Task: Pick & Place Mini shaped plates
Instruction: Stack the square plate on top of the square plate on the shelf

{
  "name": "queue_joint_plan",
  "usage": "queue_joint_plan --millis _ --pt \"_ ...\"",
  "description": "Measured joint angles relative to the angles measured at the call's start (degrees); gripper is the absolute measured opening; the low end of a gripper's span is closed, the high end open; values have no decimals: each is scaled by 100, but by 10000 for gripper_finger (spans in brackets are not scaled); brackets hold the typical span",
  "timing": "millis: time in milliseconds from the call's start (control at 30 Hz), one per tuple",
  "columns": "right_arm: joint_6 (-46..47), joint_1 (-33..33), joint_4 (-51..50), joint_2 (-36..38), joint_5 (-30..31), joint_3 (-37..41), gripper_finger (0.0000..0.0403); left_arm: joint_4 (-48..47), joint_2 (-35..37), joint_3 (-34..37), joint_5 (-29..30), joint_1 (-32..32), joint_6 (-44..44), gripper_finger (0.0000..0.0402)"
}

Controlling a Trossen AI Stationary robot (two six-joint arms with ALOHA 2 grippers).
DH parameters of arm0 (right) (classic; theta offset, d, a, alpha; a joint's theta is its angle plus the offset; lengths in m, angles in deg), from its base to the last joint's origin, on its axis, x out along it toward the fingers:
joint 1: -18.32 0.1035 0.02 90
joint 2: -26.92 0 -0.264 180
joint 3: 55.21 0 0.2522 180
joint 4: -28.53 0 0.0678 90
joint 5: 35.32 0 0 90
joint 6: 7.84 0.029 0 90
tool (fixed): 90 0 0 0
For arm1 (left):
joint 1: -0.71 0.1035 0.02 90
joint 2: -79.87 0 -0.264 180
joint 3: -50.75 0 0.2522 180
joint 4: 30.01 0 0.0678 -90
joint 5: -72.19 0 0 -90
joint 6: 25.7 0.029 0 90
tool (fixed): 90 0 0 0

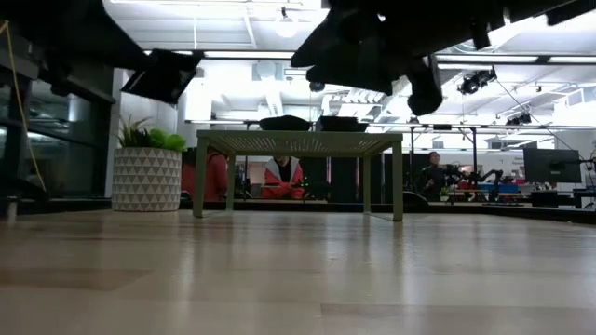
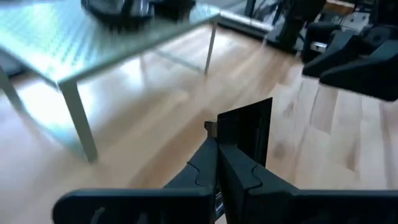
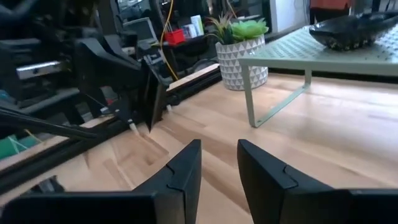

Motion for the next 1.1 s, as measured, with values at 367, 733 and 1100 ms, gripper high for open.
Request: queue_joint_plan --millis 367,733,1100 --pt "-1927 -101 105 -811 456 -1118 99 1298 -733 0 1194 1 1714 0" --pt "-2169 -327 153 -1435 792 -2002 99 2325 -1289 0 2233 1 2591 0" --pt "-2475 -728 195 -1435 -125 -2186 105 2332 -1367 0 2294 4 2624 0"
